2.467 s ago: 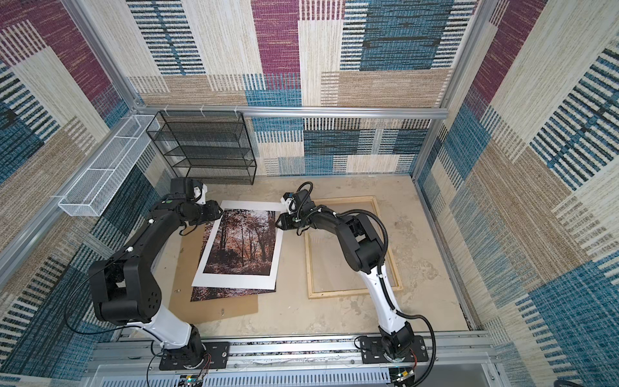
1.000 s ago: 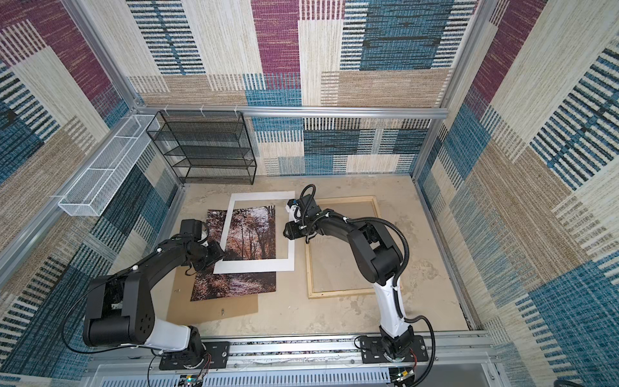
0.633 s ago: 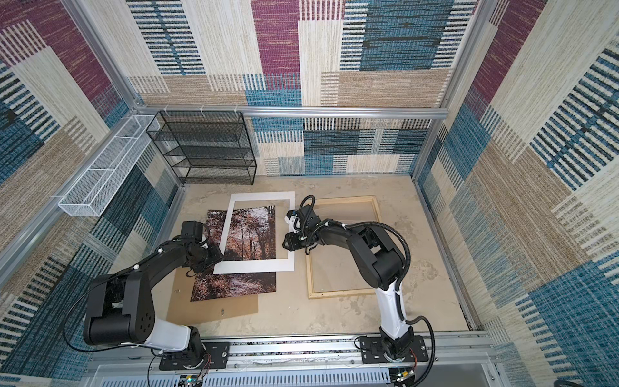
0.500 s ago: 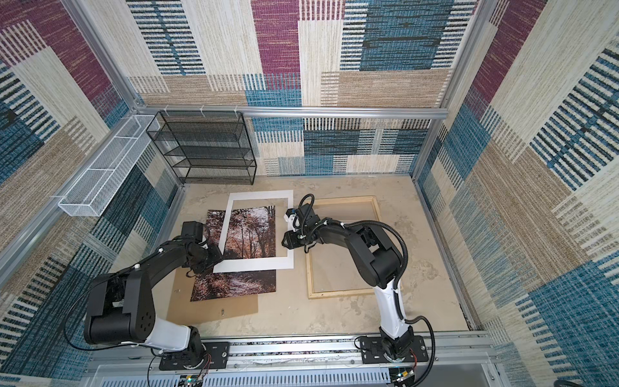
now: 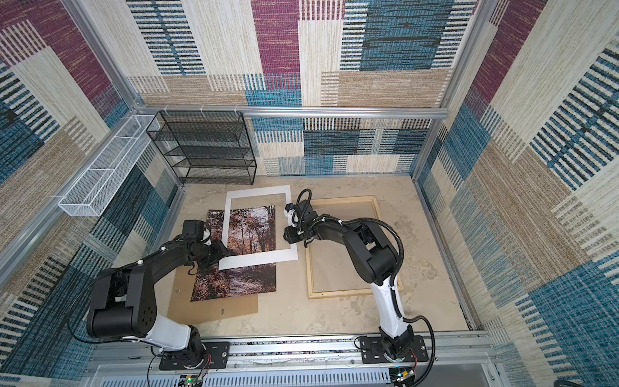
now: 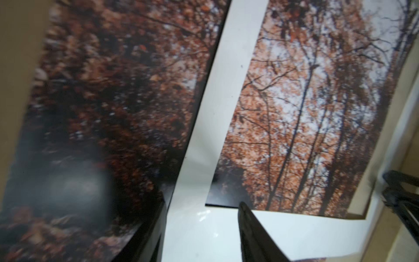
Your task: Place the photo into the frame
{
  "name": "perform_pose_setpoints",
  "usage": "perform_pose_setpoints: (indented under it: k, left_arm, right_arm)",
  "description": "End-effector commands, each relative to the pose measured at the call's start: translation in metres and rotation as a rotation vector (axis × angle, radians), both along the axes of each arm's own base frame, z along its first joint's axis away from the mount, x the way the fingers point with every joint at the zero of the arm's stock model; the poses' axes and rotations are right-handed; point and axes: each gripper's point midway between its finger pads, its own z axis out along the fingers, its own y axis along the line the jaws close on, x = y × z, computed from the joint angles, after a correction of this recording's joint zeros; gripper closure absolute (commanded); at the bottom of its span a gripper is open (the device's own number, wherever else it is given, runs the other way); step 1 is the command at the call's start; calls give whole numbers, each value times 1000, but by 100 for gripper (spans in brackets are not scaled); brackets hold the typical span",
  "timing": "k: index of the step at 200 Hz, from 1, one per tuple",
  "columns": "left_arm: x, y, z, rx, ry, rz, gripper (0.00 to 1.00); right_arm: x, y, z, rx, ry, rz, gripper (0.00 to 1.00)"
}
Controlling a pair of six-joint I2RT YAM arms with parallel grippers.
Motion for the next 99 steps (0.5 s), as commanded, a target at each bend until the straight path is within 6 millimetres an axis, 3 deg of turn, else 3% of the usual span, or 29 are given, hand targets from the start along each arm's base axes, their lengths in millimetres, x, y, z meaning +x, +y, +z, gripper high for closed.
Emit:
perform_pose_setpoints:
  k: [1, 39, 99]
  left_arm:
    - [0, -25, 3, -100, -13, -91, 46]
    - [4, -34, 13, -134, -52, -125, 46]
    - [10, -44, 49, -191, -186, -135, 43]
  right_arm:
    - [-13, -11, -14, -62, 49, 14, 55]
    - [-14, -9, -11, -46, 52, 21, 55]
    - [-17, -10, -9, -48, 48, 34, 55]
